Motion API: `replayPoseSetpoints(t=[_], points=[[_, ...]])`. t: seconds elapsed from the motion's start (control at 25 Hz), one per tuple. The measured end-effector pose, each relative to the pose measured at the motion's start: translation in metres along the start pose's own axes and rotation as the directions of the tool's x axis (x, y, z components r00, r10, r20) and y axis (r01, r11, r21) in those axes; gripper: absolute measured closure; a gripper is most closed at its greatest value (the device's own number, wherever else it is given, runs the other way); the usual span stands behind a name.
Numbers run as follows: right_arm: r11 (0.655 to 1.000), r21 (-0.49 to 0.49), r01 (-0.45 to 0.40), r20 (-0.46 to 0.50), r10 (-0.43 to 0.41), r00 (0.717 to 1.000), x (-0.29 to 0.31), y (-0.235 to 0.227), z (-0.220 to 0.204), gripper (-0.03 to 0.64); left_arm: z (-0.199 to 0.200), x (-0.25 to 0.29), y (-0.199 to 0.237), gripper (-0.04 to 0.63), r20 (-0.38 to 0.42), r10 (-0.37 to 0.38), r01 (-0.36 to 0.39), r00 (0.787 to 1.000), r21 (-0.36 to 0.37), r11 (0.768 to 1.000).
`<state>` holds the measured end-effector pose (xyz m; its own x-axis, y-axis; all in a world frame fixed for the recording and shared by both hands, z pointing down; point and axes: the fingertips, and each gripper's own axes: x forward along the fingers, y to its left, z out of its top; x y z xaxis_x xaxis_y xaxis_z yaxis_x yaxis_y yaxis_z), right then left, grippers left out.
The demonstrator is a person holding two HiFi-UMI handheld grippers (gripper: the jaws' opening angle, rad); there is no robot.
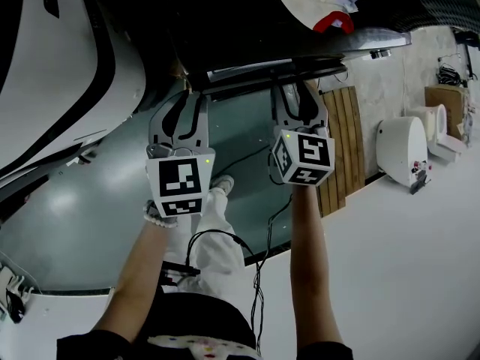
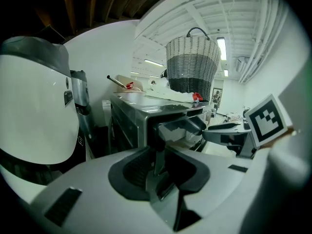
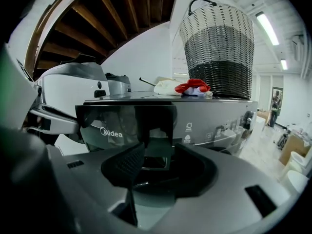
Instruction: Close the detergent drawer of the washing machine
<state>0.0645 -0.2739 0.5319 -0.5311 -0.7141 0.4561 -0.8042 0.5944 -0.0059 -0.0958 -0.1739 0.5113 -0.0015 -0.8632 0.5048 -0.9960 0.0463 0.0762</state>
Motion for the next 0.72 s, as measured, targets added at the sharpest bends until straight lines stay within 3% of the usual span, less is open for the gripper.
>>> replayPoseSetpoints(t=[0.32, 0.72], points=[[0.999, 0.027, 0.040, 0.001, -0.040, 0.999, 0.012, -0.004, 0.005, 0.394, 0.004, 0.009, 0.010, 0.491, 0.007, 0.027, -0.027, 1.000, -0.059, 0.998], [0.999, 0.014, 0.047, -0.012, -0.047, 0.999, 0.017, -0.004, 0.008, 0.391, 0.007, 0.014, 0.012, 0.491, 0.010, 0.006, -0.005, 1.000, -0.070, 0.998]])
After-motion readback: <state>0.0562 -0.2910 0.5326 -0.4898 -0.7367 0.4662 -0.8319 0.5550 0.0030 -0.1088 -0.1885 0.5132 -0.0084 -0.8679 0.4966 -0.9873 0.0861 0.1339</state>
